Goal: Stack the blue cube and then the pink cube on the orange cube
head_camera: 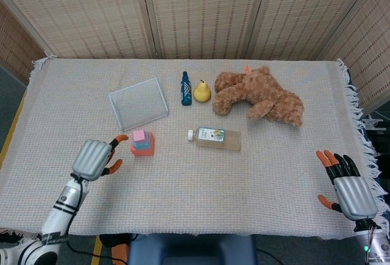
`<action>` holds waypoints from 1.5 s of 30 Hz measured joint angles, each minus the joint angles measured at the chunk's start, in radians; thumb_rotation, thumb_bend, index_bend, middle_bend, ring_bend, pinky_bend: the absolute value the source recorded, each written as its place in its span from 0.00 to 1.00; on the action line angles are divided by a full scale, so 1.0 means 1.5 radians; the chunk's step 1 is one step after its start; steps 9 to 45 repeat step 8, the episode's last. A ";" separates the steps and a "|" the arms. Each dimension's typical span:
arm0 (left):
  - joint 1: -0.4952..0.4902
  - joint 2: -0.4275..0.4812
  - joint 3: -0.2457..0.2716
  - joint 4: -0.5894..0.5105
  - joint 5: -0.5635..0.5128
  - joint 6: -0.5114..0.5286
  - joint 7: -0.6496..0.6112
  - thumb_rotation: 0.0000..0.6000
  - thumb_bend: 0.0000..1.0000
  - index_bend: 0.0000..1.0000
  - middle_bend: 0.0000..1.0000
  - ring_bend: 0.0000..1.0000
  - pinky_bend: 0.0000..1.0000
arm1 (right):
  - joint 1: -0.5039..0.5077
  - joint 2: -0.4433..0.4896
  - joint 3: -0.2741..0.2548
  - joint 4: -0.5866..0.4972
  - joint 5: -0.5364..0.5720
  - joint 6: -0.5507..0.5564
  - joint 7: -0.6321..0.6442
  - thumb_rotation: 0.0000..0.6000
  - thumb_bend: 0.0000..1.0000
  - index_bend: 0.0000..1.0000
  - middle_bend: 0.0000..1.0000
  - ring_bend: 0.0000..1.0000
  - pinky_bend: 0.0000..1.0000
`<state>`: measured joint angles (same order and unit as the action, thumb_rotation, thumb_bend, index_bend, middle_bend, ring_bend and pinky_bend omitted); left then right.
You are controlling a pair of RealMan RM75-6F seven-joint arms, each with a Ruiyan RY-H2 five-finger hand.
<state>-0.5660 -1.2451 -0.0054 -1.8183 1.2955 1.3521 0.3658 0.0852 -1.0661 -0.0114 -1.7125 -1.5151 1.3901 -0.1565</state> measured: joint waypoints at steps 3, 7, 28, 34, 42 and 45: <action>0.101 -0.001 0.061 0.053 0.101 0.112 -0.054 1.00 0.33 0.21 0.05 0.02 0.20 | -0.004 0.000 -0.004 -0.003 -0.008 0.006 -0.003 1.00 0.08 0.00 0.00 0.00 0.00; 0.223 -0.015 0.109 0.164 0.163 0.237 -0.144 1.00 0.33 0.20 0.00 0.00 0.12 | -0.005 -0.002 -0.008 -0.006 -0.018 0.008 -0.009 1.00 0.08 0.00 0.00 0.00 0.00; 0.240 -0.017 0.116 0.185 0.174 0.252 -0.162 1.00 0.33 0.20 0.00 0.00 0.11 | -0.005 -0.003 -0.009 -0.006 -0.021 0.008 -0.010 1.00 0.08 0.00 0.00 0.00 0.00; 0.240 -0.017 0.116 0.185 0.174 0.252 -0.162 1.00 0.33 0.20 0.00 0.00 0.11 | -0.005 -0.003 -0.009 -0.006 -0.021 0.008 -0.010 1.00 0.08 0.00 0.00 0.00 0.00; 0.240 -0.017 0.116 0.185 0.174 0.252 -0.162 1.00 0.33 0.20 0.00 0.00 0.11 | -0.005 -0.003 -0.009 -0.006 -0.021 0.008 -0.010 1.00 0.08 0.00 0.00 0.00 0.00; 0.240 -0.017 0.116 0.185 0.174 0.252 -0.162 1.00 0.33 0.20 0.00 0.00 0.11 | -0.005 -0.003 -0.009 -0.006 -0.021 0.008 -0.010 1.00 0.08 0.00 0.00 0.00 0.00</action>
